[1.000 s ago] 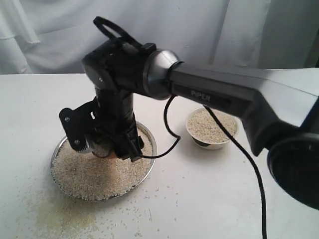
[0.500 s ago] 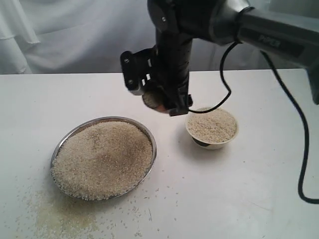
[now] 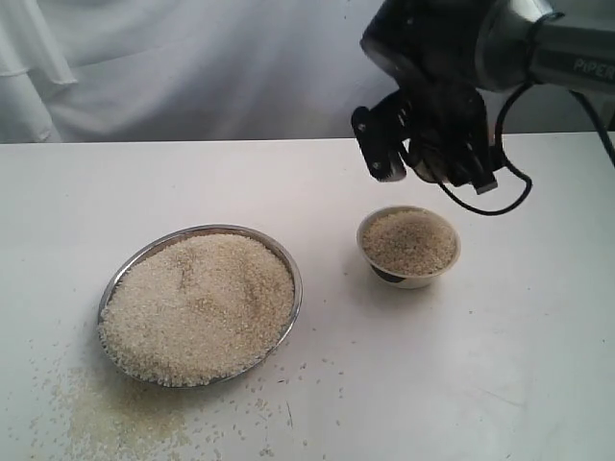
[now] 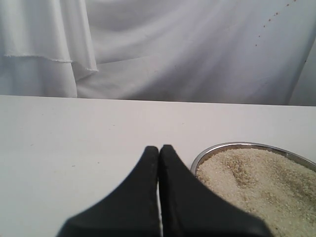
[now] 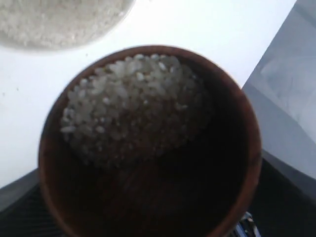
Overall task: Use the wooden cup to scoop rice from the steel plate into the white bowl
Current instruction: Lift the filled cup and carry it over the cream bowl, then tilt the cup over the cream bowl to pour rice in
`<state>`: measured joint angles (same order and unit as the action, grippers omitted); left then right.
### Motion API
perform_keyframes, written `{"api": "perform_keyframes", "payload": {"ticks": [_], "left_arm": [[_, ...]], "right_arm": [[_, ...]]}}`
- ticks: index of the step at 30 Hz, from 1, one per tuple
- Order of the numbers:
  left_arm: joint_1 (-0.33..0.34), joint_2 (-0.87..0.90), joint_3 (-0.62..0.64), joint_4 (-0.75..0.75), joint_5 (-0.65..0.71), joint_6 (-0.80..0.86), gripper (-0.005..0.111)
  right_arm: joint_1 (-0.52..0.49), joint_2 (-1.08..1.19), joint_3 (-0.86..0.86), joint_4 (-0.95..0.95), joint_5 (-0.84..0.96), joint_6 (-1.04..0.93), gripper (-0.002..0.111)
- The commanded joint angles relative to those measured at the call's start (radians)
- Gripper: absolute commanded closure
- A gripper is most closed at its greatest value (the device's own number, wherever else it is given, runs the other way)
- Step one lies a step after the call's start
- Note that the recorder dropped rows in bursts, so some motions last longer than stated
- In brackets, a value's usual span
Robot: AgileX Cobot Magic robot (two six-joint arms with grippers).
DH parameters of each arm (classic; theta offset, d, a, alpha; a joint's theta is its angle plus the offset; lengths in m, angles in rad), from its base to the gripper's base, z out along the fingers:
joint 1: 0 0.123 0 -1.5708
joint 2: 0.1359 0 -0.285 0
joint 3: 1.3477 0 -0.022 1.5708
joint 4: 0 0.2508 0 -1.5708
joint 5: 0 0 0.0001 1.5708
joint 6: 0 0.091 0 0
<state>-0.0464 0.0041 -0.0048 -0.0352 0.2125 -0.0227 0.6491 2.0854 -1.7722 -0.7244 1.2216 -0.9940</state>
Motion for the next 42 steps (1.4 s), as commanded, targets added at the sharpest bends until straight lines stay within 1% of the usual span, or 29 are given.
{"api": "perform_keyframes", "payload": {"ticks": [1, 5, 11, 16, 19, 25, 31, 42], "left_arm": [[-0.004, -0.004, 0.005, 0.0, -0.006, 0.001, 0.107], [-0.004, -0.004, 0.005, 0.0, -0.006, 0.001, 0.107], [-0.004, -0.004, 0.005, 0.0, -0.006, 0.001, 0.107], [-0.004, -0.004, 0.005, 0.0, -0.006, 0.001, 0.107], [-0.004, -0.004, 0.005, 0.0, -0.006, 0.001, 0.107], [-0.004, -0.004, 0.005, 0.0, -0.006, 0.001, 0.107], [-0.004, -0.004, 0.005, 0.0, -0.006, 0.001, 0.107], [-0.004, -0.004, 0.005, 0.0, -0.006, 0.001, 0.107]], "right_arm": [[0.011, -0.013, 0.105, -0.188, -0.001, 0.011, 0.108], [0.041, -0.013, 0.178, -0.308, -0.001, 0.024, 0.108], [0.1, -0.013, 0.208, -0.409, -0.001, 0.024, 0.108], [0.138, -0.013, 0.208, -0.438, -0.001, -0.006, 0.108], [0.148, -0.013, 0.208, -0.445, -0.001, -0.015, 0.108], [0.148, 0.012, 0.21, -0.569, -0.001, -0.03, 0.108], [0.186, 0.06, 0.21, -0.636, -0.001, -0.032, 0.108], [0.212, 0.13, 0.21, -0.76, -0.001, -0.038, 0.108]]}}
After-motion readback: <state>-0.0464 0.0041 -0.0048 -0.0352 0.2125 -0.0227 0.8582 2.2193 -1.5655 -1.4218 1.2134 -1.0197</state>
